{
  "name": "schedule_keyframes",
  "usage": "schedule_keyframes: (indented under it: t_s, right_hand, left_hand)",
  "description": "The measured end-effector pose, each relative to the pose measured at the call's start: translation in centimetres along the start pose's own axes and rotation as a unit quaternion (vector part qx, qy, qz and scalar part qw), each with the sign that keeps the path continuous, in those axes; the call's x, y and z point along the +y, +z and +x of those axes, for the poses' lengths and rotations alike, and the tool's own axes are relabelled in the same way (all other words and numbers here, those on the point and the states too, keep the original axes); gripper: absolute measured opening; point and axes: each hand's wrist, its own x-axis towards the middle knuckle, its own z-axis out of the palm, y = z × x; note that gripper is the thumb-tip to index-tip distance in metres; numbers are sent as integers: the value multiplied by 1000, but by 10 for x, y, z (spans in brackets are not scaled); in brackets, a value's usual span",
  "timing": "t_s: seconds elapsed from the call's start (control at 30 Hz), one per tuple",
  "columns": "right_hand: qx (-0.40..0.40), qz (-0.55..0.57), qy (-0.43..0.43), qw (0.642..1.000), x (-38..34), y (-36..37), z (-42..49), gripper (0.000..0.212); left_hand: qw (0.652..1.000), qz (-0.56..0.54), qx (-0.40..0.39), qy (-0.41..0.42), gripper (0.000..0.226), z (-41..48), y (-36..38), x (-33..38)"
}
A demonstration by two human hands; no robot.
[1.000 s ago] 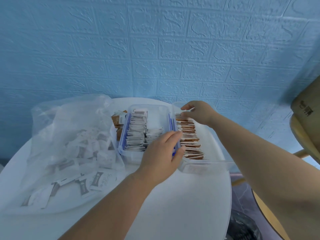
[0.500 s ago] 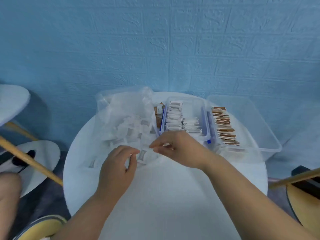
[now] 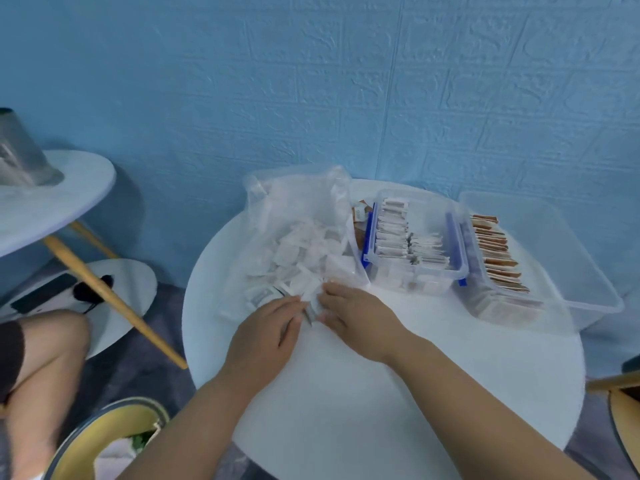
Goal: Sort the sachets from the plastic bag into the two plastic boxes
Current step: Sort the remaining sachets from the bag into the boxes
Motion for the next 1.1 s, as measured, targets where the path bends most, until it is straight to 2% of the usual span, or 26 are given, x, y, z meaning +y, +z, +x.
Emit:
schedule_keyframes:
  t_s: [0.1,0.17,0.27,0.33,0.4,0.5,0.57,0.67,0.77,0.93,1.03,1.1]
  right_hand:
    - [35,76,36,996,2,-6,-1,33]
    - [60,82,51,993,4,-6,1,34]
    - [45,49,56,996,2,-2,3,37]
    - [44,27,55,997,-2,3,4,39]
    - [50,22,64,996,-5,4,5,44]
    - [39,79,103,991,-4,-1,10,54]
    - [26,104,124,986,-1,-3,15,62]
    - [27,80,120,989,0,-3,20,66]
    - [40,90,114,989,-2,-9,18,54]
    - [12,126,84,988,-2,-30,8,32]
    - [-28,181,86,979,1,-41,1,21]
    - [-27,200,73,977,5,-44,-1,16]
  left_hand:
    - [996,-12,87,9,38,0,-5,-1]
    - [992,9,123,-18,37,1,-6,-4]
    - [989,75,76,-98,36,4,0,-6]
    - [989,93,40,-110,45,4,3,-7]
    - [992,61,34,-105,48,3,2,-7]
    - [993,-27,49,-107,50,2,-3,-7]
    - [988,-78,79,-108,50,1,-5,-6]
    - [973,-159,116,-123,48,0,-9,-4]
    - [953,-234,123,-148,48,-1,-11,-4]
    - [948,-246,115,-164,46,-2,-13,-3]
    - [950,-237,116,-165,34,-2,-15,-2]
    - [954,-224,130,-154,24,-3,-15,2]
